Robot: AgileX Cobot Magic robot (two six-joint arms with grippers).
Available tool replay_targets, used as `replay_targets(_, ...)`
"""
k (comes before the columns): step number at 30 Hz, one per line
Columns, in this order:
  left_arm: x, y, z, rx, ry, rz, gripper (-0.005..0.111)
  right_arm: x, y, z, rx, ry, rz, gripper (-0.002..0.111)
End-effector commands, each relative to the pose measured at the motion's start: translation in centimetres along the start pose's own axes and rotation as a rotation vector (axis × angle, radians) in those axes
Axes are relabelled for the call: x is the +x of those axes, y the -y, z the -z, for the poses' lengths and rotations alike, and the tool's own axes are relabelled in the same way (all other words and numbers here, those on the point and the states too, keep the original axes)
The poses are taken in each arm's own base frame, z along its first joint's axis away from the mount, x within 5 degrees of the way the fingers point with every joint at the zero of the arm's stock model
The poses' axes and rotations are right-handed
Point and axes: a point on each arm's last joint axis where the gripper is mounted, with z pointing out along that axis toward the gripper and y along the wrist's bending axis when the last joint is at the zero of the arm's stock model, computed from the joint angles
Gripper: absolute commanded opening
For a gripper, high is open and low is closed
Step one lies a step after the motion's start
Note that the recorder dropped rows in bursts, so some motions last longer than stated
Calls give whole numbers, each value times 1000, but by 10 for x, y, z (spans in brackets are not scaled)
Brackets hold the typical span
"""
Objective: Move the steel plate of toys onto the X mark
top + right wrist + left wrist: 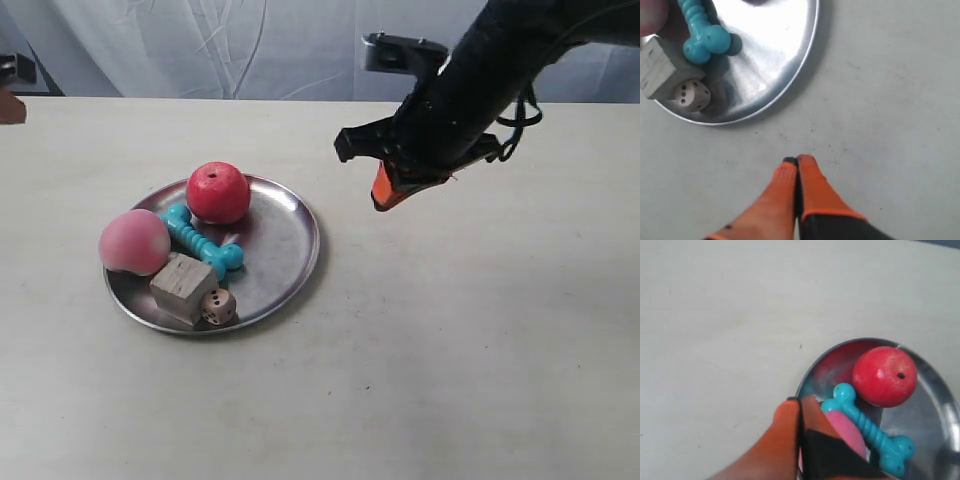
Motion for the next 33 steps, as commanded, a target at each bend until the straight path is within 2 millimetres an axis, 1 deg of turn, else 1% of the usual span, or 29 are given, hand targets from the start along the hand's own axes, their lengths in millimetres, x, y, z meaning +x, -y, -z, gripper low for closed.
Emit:
replay_targets(1, -1, 15, 48, -1, 136, -22, 0, 31, -1, 33, 55, 163, 25, 0)
replay_targets(2, 2, 18, 60, -5, 173, -29, 0, 39, -2, 41, 62, 207, 29, 0)
replay_targets(4, 11, 24, 78, -12, 236, -38, 0, 61, -1, 50, 84, 290, 34, 0)
replay_targets(7, 34, 30, 104, -21, 325, -47, 0, 93, 2, 59, 107, 411, 34, 0)
replay_targets(8, 42, 33, 113, -21, 349, -54, 0, 103, 4, 59, 115, 441, 32, 0)
replay_targets(9, 50, 35, 121, -21, 376, -61, 0, 115, 4, 65, 118, 486, 36, 0)
replay_targets(10, 56, 37, 128, -22, 400, -67, 0, 125, 6, 65, 123, 512, 35, 0)
replay_targets(12, 70, 42, 144, -22, 462, -82, 0, 143, 7, 71, 129, 587, 40, 0)
replay_targets(16, 95, 50, 172, -10, 574, -110, 0, 171, 5, 84, 105, 692, 34, 0)
replay_targets(18, 103, 53, 180, 6, 630, -95, 0, 180, 3, 91, 89, 728, 33, 0)
replay_targets(21, 105, 56, 185, 71, 710, -4, 0, 189, -1, 102, 77, 773, 51, 0)
replay_targets(23, 105, 57, 184, 124, 731, 68, 0, 194, -3, 107, 71, 792, 60, 0)
replay_targets(26, 104, 58, 184, 141, 733, 86, 0, 197, -5, 112, 63, 819, 64, 0)
replay_targets(28, 104, 58, 184, 143, 733, 90, 0, 198, -5, 113, 62, 825, 64, 0)
replay_targets(29, 105, 58, 184, 170, 732, 132, 0, 197, -5, 113, 63, 827, 64, 0)
replay_targets(33, 105, 58, 183, 167, 730, 129, 0, 197, -5, 113, 63, 827, 64, 0)
